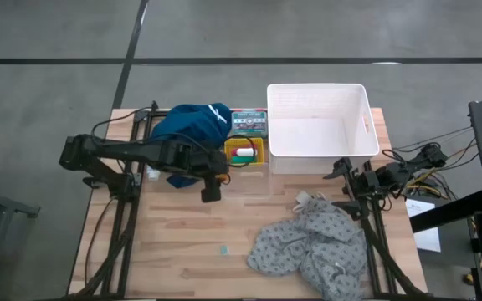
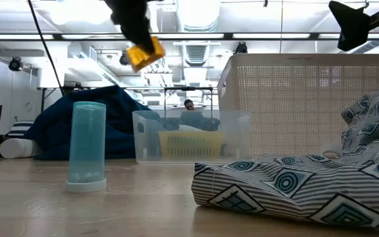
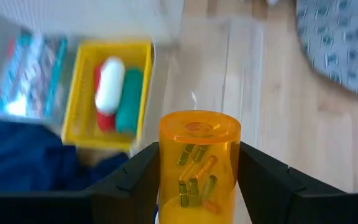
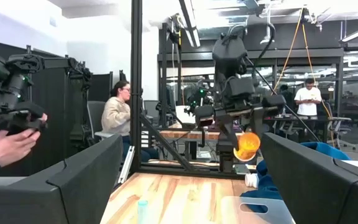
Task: Pick & Place Medicine items
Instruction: Put the orange medicine bottle into the transparent bin
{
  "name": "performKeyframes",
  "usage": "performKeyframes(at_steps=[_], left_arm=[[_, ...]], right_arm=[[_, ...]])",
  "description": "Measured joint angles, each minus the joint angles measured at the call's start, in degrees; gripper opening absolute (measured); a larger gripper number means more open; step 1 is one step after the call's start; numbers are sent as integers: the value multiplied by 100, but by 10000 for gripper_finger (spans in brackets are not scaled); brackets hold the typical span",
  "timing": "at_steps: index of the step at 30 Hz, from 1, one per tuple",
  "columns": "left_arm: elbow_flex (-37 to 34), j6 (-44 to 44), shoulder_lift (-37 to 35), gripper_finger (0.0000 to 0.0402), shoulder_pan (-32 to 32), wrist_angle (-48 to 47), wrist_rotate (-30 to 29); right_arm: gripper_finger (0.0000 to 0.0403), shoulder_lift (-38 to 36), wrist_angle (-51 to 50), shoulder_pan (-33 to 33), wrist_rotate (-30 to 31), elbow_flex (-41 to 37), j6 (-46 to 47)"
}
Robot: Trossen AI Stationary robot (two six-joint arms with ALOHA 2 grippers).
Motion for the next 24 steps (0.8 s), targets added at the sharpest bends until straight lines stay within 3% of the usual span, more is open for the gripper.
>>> performKeyframes(at_steps=[6, 12, 24], left_arm=[[0, 665, 63, 191, 108, 677, -32], [-5, 698, 191, 191, 304, 1275, -39], [-14, 827, 723, 191, 435, 1444, -37]], right_arm=[[380, 0, -2, 2, 0, 1, 0], [380, 0, -2, 0, 0, 0, 0], [380, -7, -9, 2, -1, 2, 0]])
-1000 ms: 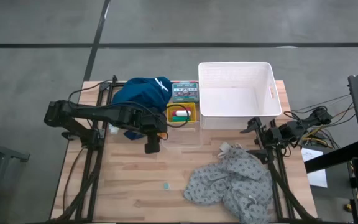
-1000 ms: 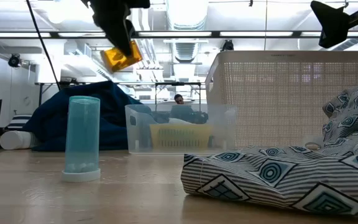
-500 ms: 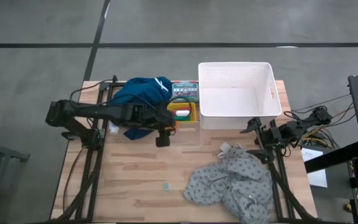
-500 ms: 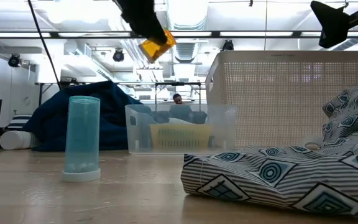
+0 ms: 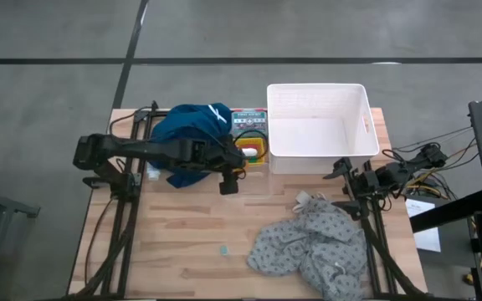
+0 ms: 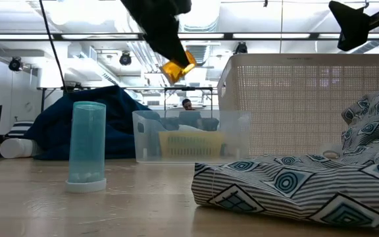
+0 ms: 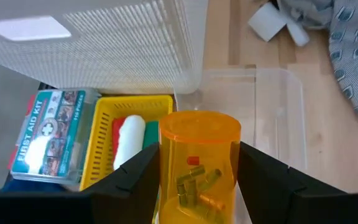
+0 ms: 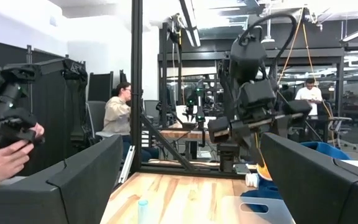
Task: Pick & Place Medicine items
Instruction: Put the orange medicine bottle into the transparent bin
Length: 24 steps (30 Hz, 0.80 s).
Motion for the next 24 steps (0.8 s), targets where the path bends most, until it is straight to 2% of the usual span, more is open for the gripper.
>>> performKeyframes(at_steps=[24], left_arm=[[-275, -8, 1018, 191, 195, -1, 3]], right_arm=[[380, -1, -1, -2, -1, -1, 0]])
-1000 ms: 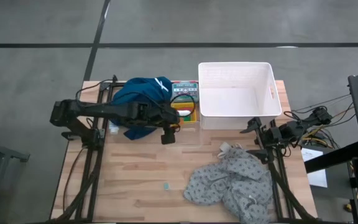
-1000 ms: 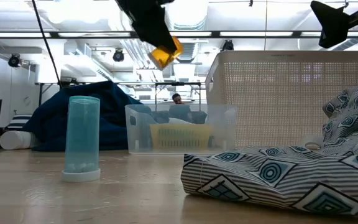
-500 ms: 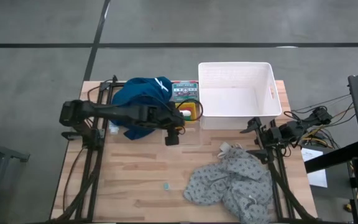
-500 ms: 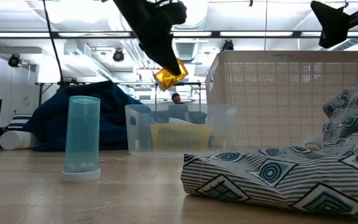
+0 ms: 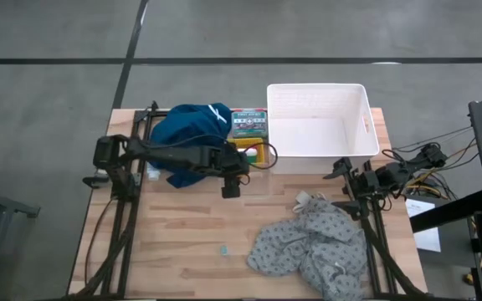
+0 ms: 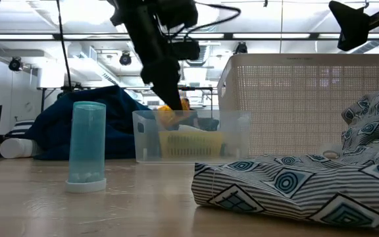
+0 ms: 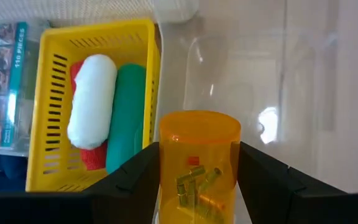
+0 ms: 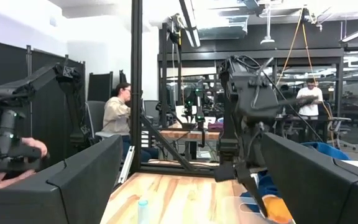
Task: Pick & Place Medicine items
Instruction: Put the orange medicine bottle into the transparent bin, then put the white medicine bottle into the transparent bin
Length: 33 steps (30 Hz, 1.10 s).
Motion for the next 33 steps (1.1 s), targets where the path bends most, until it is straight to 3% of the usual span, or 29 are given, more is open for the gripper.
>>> performKeyframes(at_steps=[14, 33], left_arm=[[0, -52, 438, 192, 36, 30, 65], [4, -60, 633, 238, 63, 19, 108]], right_arm=[[380, 6, 1, 0, 2, 1, 0], [380, 6, 1, 2, 2, 1, 0]])
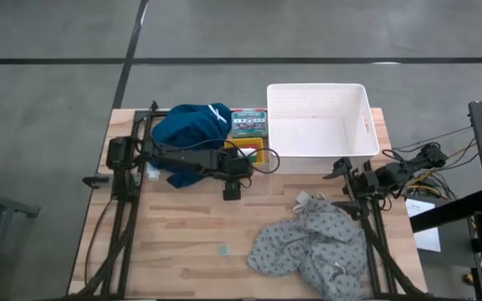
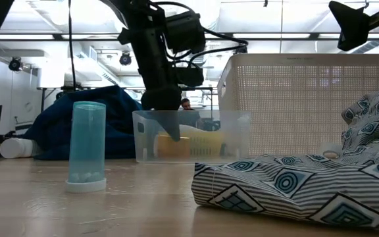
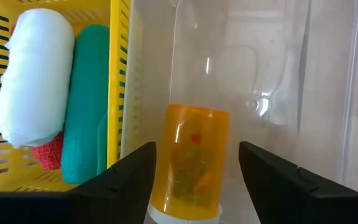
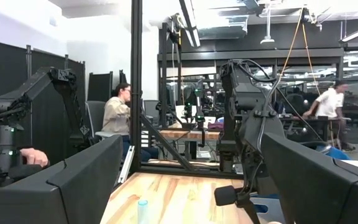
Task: Pick & Place Medicine items
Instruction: Put the white medicine bottle into the transparent bin
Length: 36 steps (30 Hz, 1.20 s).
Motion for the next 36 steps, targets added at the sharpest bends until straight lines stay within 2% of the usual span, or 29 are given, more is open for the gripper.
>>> performKeyframes(at_steps=[14, 22, 36], left_arm=[[0, -90, -4, 270, 15, 0, -2], [22, -93, -68, 269, 15, -2, -2], [22, -701, -901, 266, -53, -4, -2]], right_arm=[[380, 0, 2, 0, 0, 0, 0], [380, 0, 0, 0, 0, -1, 0], [380, -4, 2, -2, -2, 0, 0]])
